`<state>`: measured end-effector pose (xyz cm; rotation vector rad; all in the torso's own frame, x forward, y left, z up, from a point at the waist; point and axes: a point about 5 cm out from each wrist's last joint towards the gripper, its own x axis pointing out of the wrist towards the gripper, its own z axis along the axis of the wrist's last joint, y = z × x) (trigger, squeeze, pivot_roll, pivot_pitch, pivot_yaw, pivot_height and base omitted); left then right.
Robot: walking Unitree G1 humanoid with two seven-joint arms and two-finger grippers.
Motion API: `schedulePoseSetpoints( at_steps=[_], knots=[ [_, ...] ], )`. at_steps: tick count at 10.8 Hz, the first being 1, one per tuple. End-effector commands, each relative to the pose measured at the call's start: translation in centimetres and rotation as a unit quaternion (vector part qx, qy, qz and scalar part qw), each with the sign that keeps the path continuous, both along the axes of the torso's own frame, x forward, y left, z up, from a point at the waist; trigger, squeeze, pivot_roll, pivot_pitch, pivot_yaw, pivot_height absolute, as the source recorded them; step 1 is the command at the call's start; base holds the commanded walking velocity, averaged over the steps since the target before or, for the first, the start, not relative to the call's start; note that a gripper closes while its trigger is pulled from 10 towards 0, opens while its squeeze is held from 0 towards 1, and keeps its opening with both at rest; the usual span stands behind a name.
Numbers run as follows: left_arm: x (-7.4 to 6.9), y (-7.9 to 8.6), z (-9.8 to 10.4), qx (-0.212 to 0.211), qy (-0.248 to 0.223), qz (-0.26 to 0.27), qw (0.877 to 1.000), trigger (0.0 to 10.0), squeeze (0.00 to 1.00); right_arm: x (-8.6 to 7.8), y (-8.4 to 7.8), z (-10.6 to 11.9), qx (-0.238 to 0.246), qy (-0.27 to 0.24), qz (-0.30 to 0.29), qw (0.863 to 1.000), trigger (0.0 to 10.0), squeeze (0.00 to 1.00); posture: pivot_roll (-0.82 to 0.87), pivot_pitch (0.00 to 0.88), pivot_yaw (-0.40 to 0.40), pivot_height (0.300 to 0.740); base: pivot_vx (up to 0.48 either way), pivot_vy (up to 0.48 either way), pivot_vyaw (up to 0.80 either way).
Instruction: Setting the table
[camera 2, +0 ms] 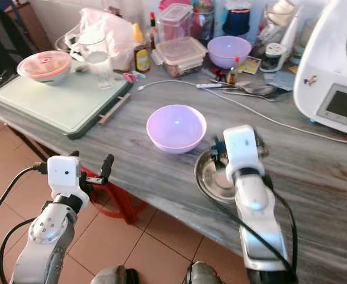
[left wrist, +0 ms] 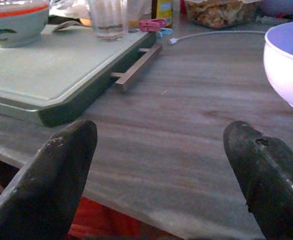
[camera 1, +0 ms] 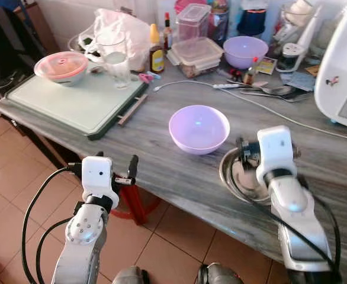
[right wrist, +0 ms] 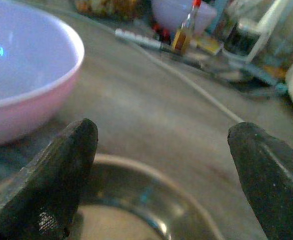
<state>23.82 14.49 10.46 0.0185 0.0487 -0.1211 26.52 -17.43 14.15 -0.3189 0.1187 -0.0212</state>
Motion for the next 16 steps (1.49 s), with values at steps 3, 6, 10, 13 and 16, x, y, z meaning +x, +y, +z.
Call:
schedulePoseSetpoints(
  at_steps=[3,6,10,13,16],
  knots=[
    [0.0,-0.1,0.4,-0.003,-0.003,-0.006,1.0,10.0,0.0,-0.8,0.3,-1.2,0.024,0.045,0.004,0.999,10.0,1.0,0.0,0.099,0.068,0.74,0.0,0.0,0.0],
    [-0.1,-0.1,0.2,-0.003,0.0,-0.004,1.0,10.0,0.0,-1.0,0.9,-2.1,0.049,0.084,0.017,0.995,10.0,1.0,0.01,0.102,0.062,0.74,0.0,0.0,0.0],
    [-0.2,0.0,0.2,-0.001,0.002,-0.002,1.0,10.0,0.0,-0.5,2.2,-2.4,0.112,0.115,0.054,0.986,10.0,1.0,0.02,0.099,0.061,0.74,0.0,0.0,0.0],
    [-0.1,0.2,0.2,0.0,0.004,-0.001,1.0,10.0,0.0,-0.4,2.8,-2.3,0.133,0.123,0.075,0.981,10.0,1.0,0.02,0.096,0.061,0.74,0.0,0.0,0.0],
    [-0.1,0.2,0.0,-0.001,0.014,0.006,1.0,10.0,0.0,-1.3,3.2,-1.8,0.137,0.119,0.11,0.977,10.0,0.92,0.02,0.097,0.061,0.74,0.0,0.0,0.0]
  ],
)
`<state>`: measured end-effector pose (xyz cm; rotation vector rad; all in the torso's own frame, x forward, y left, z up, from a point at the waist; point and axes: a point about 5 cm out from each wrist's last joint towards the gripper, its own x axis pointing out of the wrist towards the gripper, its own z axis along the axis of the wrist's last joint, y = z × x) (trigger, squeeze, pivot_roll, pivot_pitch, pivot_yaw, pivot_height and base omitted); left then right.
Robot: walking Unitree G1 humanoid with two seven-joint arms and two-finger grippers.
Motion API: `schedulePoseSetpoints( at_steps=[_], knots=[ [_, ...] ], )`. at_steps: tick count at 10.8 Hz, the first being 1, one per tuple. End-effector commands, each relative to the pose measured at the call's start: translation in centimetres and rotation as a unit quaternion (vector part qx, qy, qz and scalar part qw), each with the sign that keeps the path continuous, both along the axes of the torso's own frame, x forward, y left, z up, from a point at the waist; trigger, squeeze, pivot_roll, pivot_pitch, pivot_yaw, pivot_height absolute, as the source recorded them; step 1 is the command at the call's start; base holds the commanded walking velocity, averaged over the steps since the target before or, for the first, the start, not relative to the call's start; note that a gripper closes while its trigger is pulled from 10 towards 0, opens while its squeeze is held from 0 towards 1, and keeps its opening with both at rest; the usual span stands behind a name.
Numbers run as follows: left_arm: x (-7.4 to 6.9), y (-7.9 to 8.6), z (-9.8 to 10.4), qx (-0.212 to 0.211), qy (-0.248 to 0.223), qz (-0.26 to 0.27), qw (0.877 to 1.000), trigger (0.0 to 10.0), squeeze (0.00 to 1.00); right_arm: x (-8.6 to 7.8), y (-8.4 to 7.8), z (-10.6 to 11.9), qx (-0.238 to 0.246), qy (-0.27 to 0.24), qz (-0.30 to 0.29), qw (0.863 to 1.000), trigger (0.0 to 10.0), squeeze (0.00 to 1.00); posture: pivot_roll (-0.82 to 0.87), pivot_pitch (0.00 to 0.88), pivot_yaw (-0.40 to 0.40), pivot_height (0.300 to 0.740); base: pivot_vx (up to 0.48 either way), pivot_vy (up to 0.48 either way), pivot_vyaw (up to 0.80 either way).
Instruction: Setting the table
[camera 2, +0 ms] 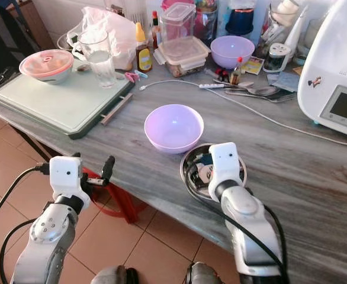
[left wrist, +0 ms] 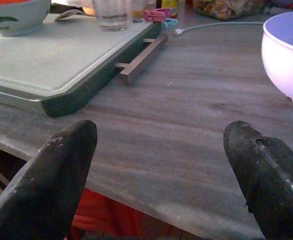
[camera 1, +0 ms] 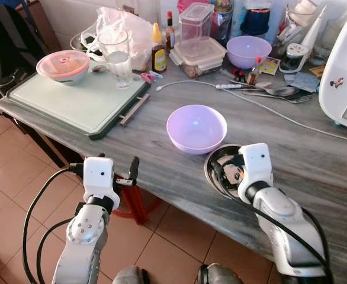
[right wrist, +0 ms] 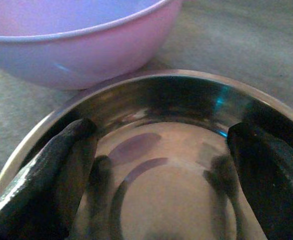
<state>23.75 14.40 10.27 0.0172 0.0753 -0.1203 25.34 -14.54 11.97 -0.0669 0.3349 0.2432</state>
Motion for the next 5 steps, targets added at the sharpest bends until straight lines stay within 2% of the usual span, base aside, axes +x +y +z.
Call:
schedulePoseSetpoints(
  at_steps=[1,2,3,4,5],
  knots=[
    [0.0,0.2,0.0,-0.001,0.003,0.004,1.0,10.0,0.0,-0.2,0.7,0.5,0.008,-0.009,0.025,1.0,10.0,0.57,0.01,0.099,0.063,0.74,0.0,0.0,0.0],
    [0.0,0.2,0.0,-0.001,0.003,0.004,1.0,10.0,0.0,-0.2,0.8,0.6,0.013,-0.007,0.034,0.999,10.0,0.53,0.01,0.098,0.063,0.74,0.0,0.0,0.0],
    [0.1,0.3,0.0,0.0,0.004,0.006,1.0,10.0,0.0,-0.4,1.3,1.0,0.018,-0.01,0.059,0.998,10.0,0.12,0.01,0.098,0.063,0.74,0.0,0.0,0.0],
    [0.1,0.3,0.1,0.0,0.004,0.007,1.0,10.0,0.0,-0.4,1.6,1.8,0.032,-0.036,0.07,0.996,10.0,0.0,0.01,0.098,0.062,0.74,0.0,0.0,0.0],
    [0.1,0.4,0.1,0.0,0.002,0.011,1.0,10.0,0.0,-0.3,1.7,2.7,0.036,-0.07,0.077,0.994,10.0,0.0,0.01,0.097,0.062,0.74,0.0,0.0,0.0]
  ],
)
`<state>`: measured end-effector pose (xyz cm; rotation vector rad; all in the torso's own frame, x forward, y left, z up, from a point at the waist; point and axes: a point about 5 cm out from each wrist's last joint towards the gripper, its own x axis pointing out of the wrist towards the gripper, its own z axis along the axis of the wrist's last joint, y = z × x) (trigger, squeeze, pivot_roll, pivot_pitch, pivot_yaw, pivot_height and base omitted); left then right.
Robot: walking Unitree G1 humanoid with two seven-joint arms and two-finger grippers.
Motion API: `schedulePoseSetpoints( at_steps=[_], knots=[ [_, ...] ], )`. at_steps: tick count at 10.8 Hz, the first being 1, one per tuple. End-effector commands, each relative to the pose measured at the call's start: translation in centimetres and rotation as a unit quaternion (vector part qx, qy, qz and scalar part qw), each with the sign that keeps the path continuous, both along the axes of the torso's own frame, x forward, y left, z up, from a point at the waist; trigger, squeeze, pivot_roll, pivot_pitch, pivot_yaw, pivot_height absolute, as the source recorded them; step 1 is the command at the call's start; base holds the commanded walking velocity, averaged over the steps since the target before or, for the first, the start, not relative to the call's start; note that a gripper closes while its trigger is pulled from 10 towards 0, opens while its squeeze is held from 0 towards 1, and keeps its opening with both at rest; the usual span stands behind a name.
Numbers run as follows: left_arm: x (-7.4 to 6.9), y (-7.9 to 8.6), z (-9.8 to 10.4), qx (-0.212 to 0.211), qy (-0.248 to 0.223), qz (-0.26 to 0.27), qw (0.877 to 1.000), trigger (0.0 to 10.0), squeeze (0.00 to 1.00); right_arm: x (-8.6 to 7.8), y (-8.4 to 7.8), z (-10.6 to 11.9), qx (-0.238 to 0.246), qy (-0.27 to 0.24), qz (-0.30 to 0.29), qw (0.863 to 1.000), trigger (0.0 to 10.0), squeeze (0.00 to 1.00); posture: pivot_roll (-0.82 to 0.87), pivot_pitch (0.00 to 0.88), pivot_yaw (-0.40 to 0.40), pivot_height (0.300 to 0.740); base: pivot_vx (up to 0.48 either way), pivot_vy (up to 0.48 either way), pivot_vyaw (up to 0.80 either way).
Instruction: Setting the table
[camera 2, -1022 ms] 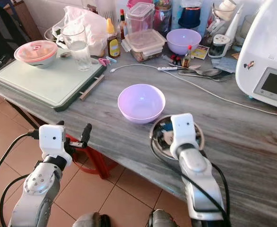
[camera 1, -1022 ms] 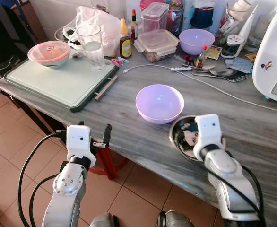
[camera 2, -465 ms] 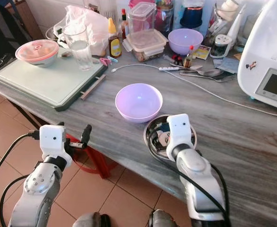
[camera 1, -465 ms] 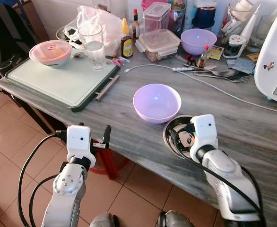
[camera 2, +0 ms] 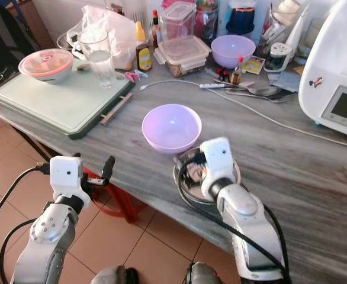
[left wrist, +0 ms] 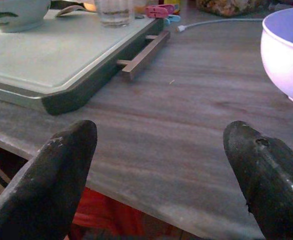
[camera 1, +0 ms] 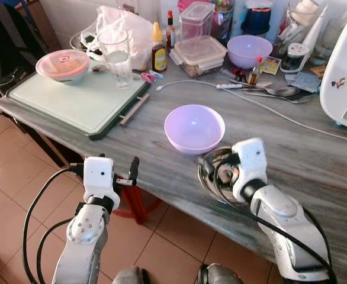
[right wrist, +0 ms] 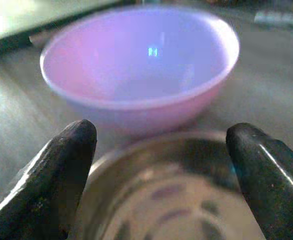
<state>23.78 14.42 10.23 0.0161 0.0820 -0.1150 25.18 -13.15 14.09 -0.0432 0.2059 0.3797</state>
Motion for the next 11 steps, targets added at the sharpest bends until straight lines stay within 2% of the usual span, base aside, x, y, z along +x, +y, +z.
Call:
schedulePoseSetpoints(
  at_steps=[1,2,3,7,8,11],
  knots=[
    [0.1,0.4,0.2,0.0,-0.004,0.011,1.0,10.0,0.0,0.0,0.3,1.2,0.005,-0.036,0.008,0.999,10.0,0.0,0.01,0.098,0.062,0.74,0.0,0.0,0.0],
    [0.1,0.5,0.3,-0.001,-0.006,0.015,1.0,10.0,0.0,0.1,0.2,1.6,0.003,-0.06,0.0,0.998,10.0,0.0,0.01,0.096,0.061,0.74,-0.259,0.0,0.0],
    [-0.1,0.8,0.4,-0.001,-0.009,0.02,1.0,10.0,0.0,0.3,-0.3,2.4,-0.011,-0.116,-0.033,0.993,10.0,0.0,0.02,0.087,0.062,0.74,-0.274,0.0,0.0],
    [0.3,0.8,0.6,-0.002,-0.013,0.024,1.0,10.0,0.0,0.7,-0.9,1.7,-0.032,-0.136,-0.053,0.989,10.0,0.0,0.02,0.082,0.061,0.74,-0.332,0.0,0.0],
    [0.2,0.9,0.5,-0.001,-0.012,0.024,1.0,10.0,0.0,1.1,-1.1,1.6,-0.059,-0.147,-0.059,0.986,10.0,0.0,0.02,0.081,0.058,0.74,-0.36,0.0,0.0],
    [0.0,0.7,0.4,-0.004,-0.008,0.024,1.0,10.0,0.0,1.3,-1.9,1.3,-0.042,-0.147,-0.092,0.984,10.0,0.0,0.02,0.077,0.063,0.74,-0.356,0.0,0.0]
  ],
)
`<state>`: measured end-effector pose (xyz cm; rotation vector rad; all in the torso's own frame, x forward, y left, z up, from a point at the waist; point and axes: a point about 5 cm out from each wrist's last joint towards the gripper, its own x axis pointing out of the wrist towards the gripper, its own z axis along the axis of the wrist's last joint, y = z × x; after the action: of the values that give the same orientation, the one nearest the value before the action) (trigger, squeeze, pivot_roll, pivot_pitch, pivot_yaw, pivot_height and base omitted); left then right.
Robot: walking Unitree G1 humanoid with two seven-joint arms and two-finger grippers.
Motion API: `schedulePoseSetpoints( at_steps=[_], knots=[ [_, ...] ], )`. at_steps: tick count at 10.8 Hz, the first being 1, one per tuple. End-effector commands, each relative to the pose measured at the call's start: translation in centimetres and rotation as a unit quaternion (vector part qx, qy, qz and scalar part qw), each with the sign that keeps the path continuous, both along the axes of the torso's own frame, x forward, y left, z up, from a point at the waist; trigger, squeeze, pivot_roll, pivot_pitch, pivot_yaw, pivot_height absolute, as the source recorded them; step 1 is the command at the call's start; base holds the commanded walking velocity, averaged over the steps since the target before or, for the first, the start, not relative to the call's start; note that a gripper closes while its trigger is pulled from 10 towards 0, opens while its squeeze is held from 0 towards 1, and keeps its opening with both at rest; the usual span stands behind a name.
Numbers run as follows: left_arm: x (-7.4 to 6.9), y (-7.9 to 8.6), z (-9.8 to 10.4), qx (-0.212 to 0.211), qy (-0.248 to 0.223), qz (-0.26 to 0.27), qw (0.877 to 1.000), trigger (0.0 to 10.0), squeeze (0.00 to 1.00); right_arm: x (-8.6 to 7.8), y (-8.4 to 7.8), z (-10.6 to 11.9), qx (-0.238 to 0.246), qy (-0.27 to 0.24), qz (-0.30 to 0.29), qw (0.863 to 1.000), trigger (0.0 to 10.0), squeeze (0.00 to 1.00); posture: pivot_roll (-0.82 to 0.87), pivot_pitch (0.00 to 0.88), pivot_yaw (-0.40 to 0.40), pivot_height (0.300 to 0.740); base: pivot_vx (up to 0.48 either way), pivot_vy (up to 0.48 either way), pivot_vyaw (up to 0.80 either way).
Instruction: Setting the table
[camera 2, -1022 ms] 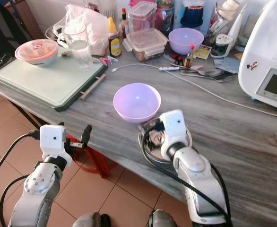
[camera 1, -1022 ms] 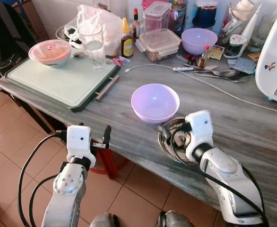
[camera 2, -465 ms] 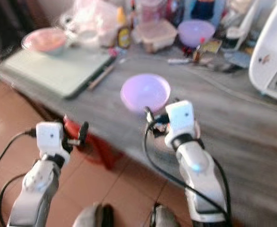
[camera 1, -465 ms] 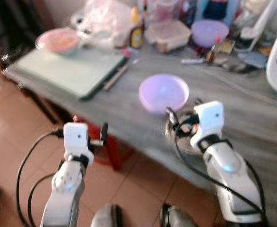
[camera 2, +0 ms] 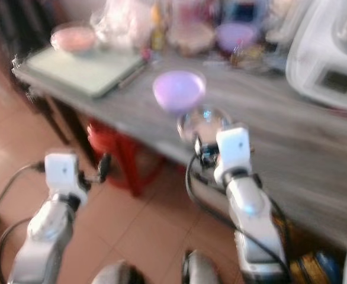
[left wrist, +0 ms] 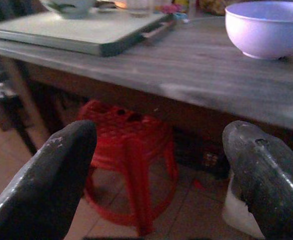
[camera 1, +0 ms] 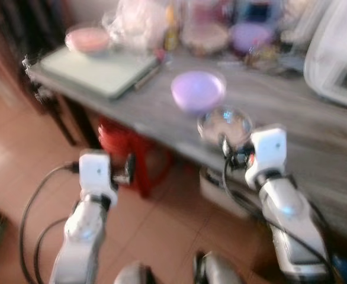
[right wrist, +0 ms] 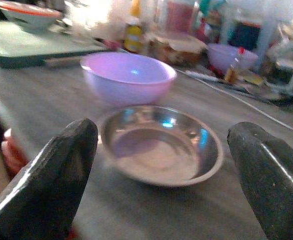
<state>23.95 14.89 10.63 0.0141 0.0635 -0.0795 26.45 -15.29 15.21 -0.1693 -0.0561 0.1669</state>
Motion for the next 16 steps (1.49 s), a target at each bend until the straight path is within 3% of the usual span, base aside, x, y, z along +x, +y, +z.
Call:
schedulePoseSetpoints(
  at_steps=[1,3,9,13,16],
  knots=[
    [-0.2,0.2,-0.1,-0.003,0.002,0.005,1.0,10.0,0.0,0.1,0.2,0.2,0.001,-0.008,0.004,1.0,10.0,0.0,0.02,0.073,0.066,0.74,-0.356,0.0,0.0],
    [0.0,0.1,-0.1,-0.005,0.002,0.001,1.0,10.0,0.0,0.1,0.5,-0.4,0.006,0.004,0.001,1.0,10.0,0.0,0.01,0.059,0.071,0.74,-0.313,0.0,-0.4],
    [0.4,-0.4,0.4,-0.017,-0.013,-0.018,1.0,10.0,0.0,1.2,0.7,-0.1,0.009,-0.013,0.007,1.0,10.0,0.0,0.02,0.06,0.07,0.74,0.0,0.0,-0.8],
    [0.1,-0.6,0.5,-0.032,-0.017,-0.035,0.999,10.0,0.0,1.1,0.8,-0.3,0.007,-0.013,0.009,1.0,10.0,0.0,0.02,0.069,0.07,0.74,0.0,0.0,-0.8],
    [-0.1,-0.4,0.4,-0.035,-0.015,-0.02,0.999,10.0,0.0,0.8,0.8,-0.4,0.004,-0.013,0.018,1.0,10.0,0.0,0.03,0.072,0.048,0.74,0.0,0.0,-0.19]
  ],
)
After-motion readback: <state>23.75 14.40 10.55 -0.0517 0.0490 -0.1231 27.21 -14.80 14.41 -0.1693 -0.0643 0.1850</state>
